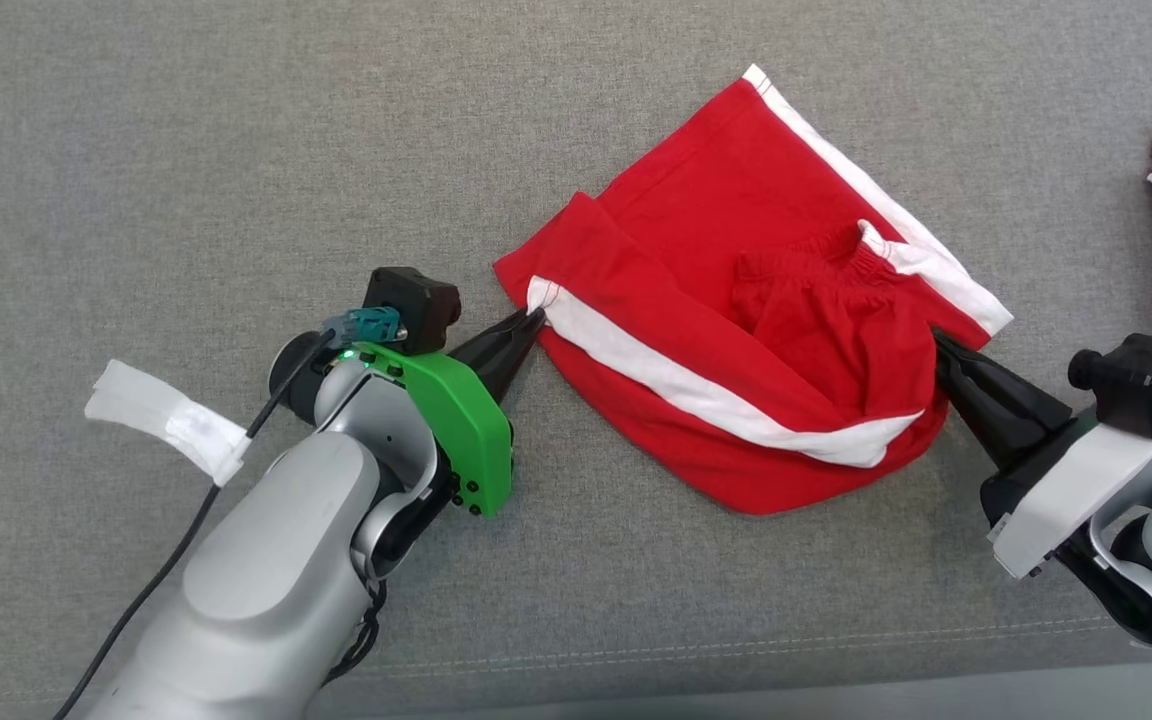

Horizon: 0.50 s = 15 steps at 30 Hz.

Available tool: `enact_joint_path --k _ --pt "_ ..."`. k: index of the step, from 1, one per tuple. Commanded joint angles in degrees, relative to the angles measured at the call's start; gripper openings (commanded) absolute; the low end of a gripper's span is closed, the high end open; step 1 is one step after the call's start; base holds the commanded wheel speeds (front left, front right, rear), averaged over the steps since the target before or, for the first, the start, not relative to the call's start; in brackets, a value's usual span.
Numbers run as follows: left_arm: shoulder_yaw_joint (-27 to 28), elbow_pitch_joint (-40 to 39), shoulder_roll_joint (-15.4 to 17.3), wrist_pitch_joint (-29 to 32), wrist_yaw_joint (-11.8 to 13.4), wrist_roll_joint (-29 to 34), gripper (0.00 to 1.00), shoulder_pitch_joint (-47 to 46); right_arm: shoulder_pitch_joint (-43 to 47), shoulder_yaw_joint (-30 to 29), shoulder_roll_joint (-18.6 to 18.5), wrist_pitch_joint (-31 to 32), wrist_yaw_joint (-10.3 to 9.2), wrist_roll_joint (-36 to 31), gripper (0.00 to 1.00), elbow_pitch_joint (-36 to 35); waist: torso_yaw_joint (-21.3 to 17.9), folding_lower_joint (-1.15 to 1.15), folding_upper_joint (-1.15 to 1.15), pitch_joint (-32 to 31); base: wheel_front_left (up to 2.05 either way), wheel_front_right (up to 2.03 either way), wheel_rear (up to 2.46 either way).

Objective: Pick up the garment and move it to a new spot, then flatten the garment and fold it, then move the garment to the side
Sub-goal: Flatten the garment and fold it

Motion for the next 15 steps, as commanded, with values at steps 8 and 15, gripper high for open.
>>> enact_joint_path --k 8,15 --pt "0.6 -2.2 1.5 -5.7 0.8 0.8 0.00 -0.5 2.1 -4.2 0.5 -5.4 -0.06 -0.8 0.00 -0.7 -0.2 -0.01 0.00 -1.6 0.00 0.00 0.00" --pt "5.2 -9.9 3.6 -9.9 6.4 0.5 0.00 1.7 4.7 -12.5 5.3 -7.0 -0.06 -3.4 0.00 -3.4 -0.7 -0.01 0.00 -4.5 0.00 0.00 0.00"
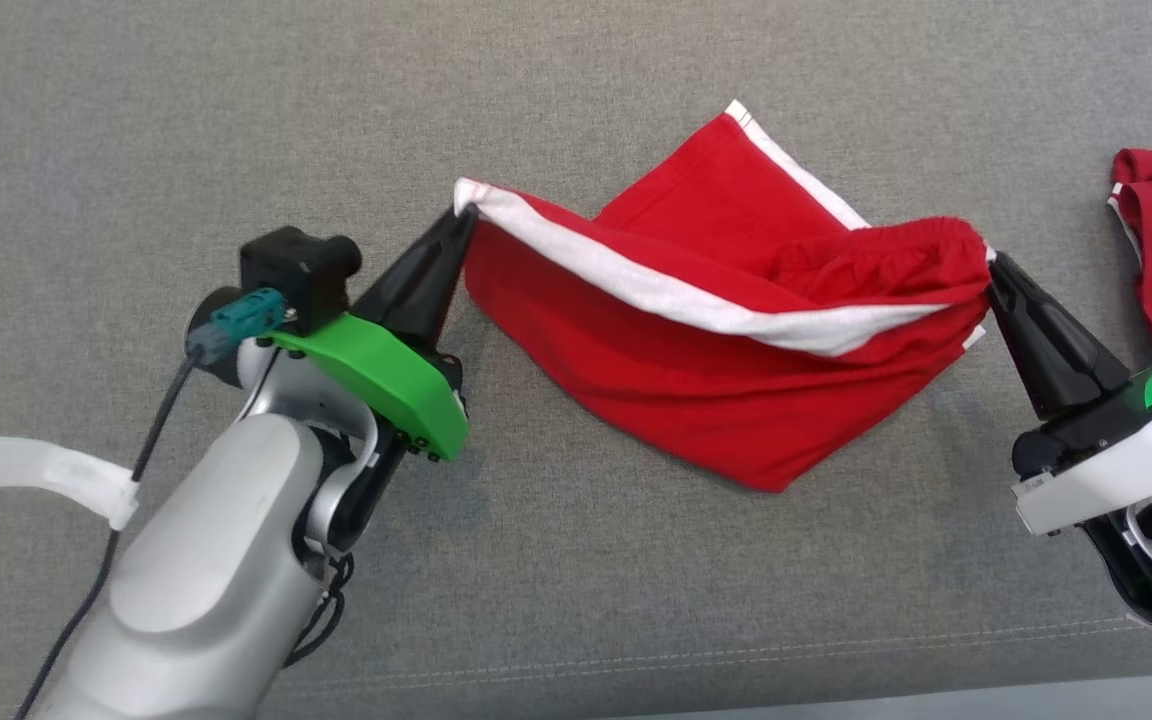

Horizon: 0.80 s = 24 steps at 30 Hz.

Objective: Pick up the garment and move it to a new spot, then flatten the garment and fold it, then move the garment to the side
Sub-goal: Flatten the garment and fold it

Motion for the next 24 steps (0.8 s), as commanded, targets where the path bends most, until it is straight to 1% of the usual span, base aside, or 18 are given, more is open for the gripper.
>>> enact_joint_path --k 1,3,7,10,13,19,24 --pt "1.6 -2.4 1.3 -0.9 1.7 0.0 0.00 0.4 0.3 -2.0 1.5 -0.5 -0.06 -1.0 0.00 -0.9 -0.4 0.00 0.00 -1.6 0.00 0.00 0.00" --pt "3.3 -5.2 2.5 -1.3 3.8 0.4 0.00 0.3 -1.0 -4.4 3.7 -0.6 -0.06 -1.7 0.00 -1.9 -0.8 0.00 0.00 -2.6 0.00 0.00 0.00" --pt "6.7 -10.9 4.6 -1.5 7.0 1.0 0.00 -1.6 -4.5 -8.8 8.6 -0.6 -0.05 -3.8 0.00 -3.5 -1.1 0.00 0.00 -4.7 0.00 0.00 0.00" --pt "8.2 -14.1 6.0 -0.5 8.3 1.6 0.00 -3.6 -8.3 -10.9 11.8 -0.7 -0.05 -5.5 0.00 -4.6 -1.4 0.00 0.00 -6.3 0.00 0.00 0.00" --pt "9.3 -16.4 7.1 0.5 9.4 2.4 0.00 -6.3 -12.5 -11.6 13.7 0.4 -0.05 -7.9 0.00 -5.3 -1.9 0.00 0.00 -7.9 0.00 0.00 0.00" --pt "10.8 -18.7 8.4 2.0 10.6 3.7 0.00 -11.3 -21.0 -12.1 15.1 3.4 -0.05 -11.1 0.00 -6.0 -2.4 0.00 0.00 -10.7 0.00 0.00 0.00" --pt "11.2 -20.1 9.1 3.8 11.4 4.2 0.00 -13.4 -24.3 -12.4 15.4 5.7 -0.05 -11.8 0.00 -5.8 -2.4 0.00 0.00 -12.7 0.00 0.00 0.00"
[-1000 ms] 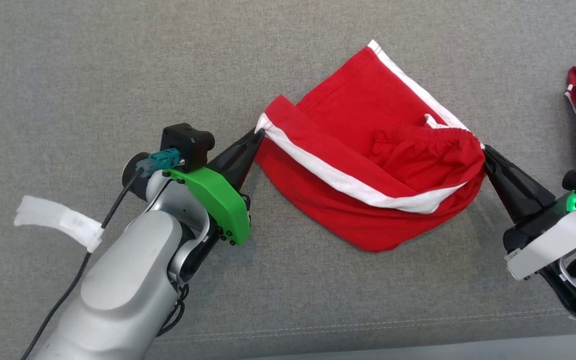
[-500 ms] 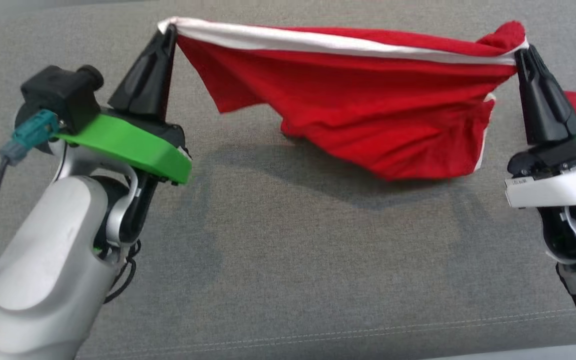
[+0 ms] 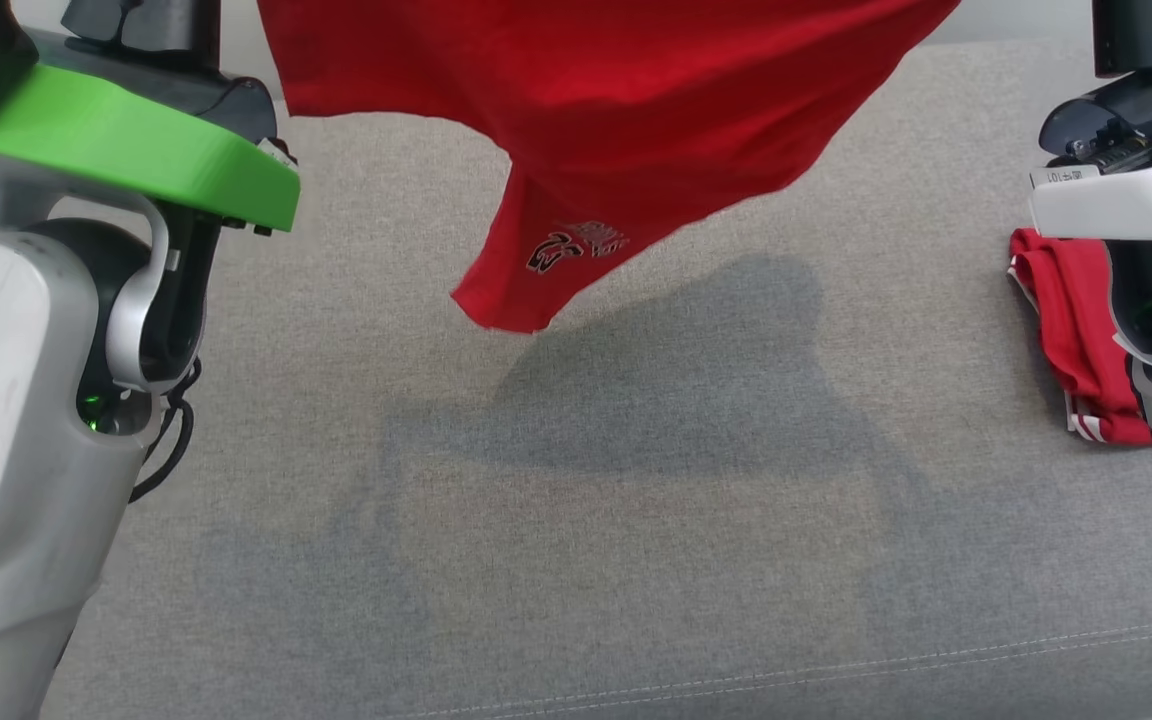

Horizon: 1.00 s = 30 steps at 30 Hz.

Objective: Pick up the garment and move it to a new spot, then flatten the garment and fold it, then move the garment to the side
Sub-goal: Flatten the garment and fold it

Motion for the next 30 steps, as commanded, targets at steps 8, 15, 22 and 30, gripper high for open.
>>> enact_joint_path --k 8,15,22,30 --pt "-0.1 1.1 -0.8 1.5 0.0 -1.6 0.00 -1.7 -2.5 1.3 0.6 4.0 -0.05 1.7 0.00 4.4 -0.1 0.00 0.00 -0.7 0.00 0.00 0.00" --pt "-1.4 13.2 -3.8 3.3 -3.2 -3.3 0.00 -8.8 -12.6 5.2 1.2 5.6 -0.05 3.7 0.00 17.5 -0.6 0.00 0.00 2.8 0.00 0.00 0.00" --pt "-2.2 31.2 -8.7 6.5 -6.5 -5.1 0.00 -22.0 -28.8 6.4 3.1 5.5 -0.04 6.7 0.00 36.2 0.0 0.00 0.00 7.9 0.00 0.00 0.00" --pt "-1.1 50.1 -13.5 3.9 -8.4 -6.2 0.00 -32.9 -41.0 5.6 5.2 0.3 -0.06 8.1 0.00 53.7 1.8 0.00 0.00 9.5 0.00 0.00 0.00"
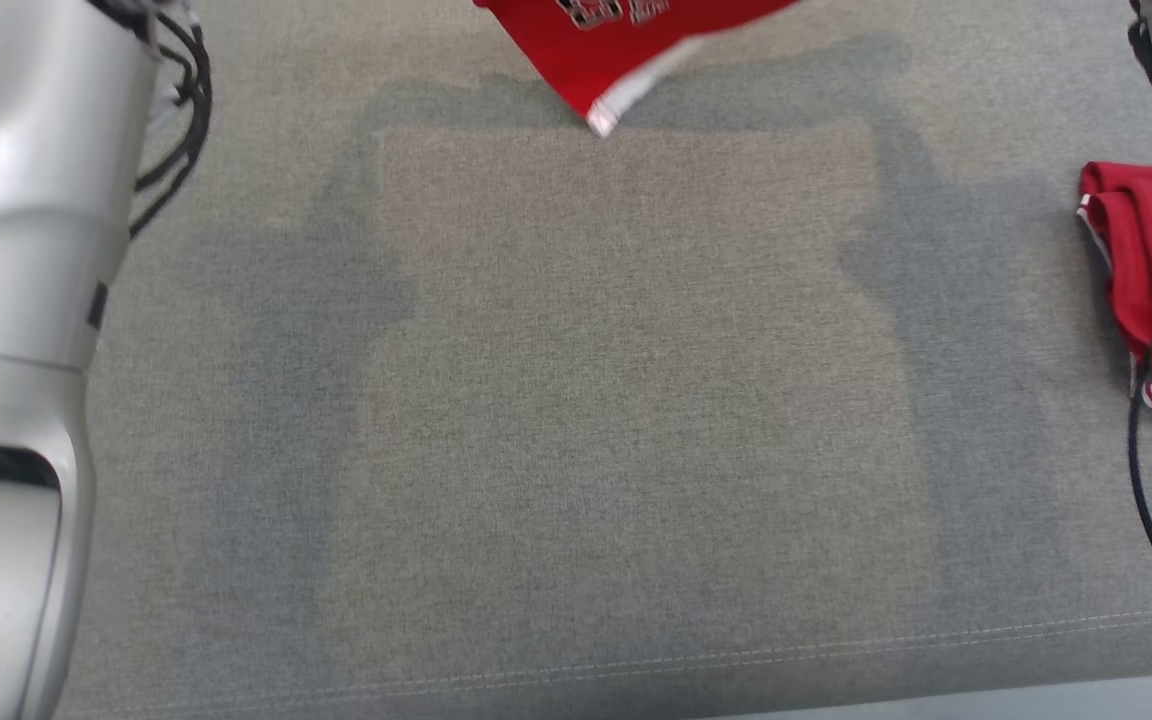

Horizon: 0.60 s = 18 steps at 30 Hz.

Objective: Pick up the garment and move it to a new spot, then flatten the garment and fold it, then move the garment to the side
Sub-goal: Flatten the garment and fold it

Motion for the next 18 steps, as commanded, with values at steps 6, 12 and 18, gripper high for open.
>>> enact_joint_path --k 6,12,18 --pt "0.5 8.5 -0.5 -5.1 -0.8 1.1 0.00 -7.0 -7.4 -0.8 2.0 -4.9 -0.11 0.5 0.00 7.0 0.9 -0.01 0.00 4.4 0.00 0.00 0.00" --pt "-0.2 13.7 -2.3 -12.2 -2.6 2.2 0.00 -10.7 -10.0 0.8 3.5 -6.3 -0.10 1.7 0.00 10.5 1.8 -0.01 0.00 9.6 0.00 0.00 0.00" --pt "0.2 16.3 -4.6 -17.9 -6.1 0.6 0.00 -8.1 -4.8 6.7 1.7 -6.5 -0.07 5.9 0.00 5.7 2.9 -0.01 0.00 12.9 0.00 0.00 0.00"
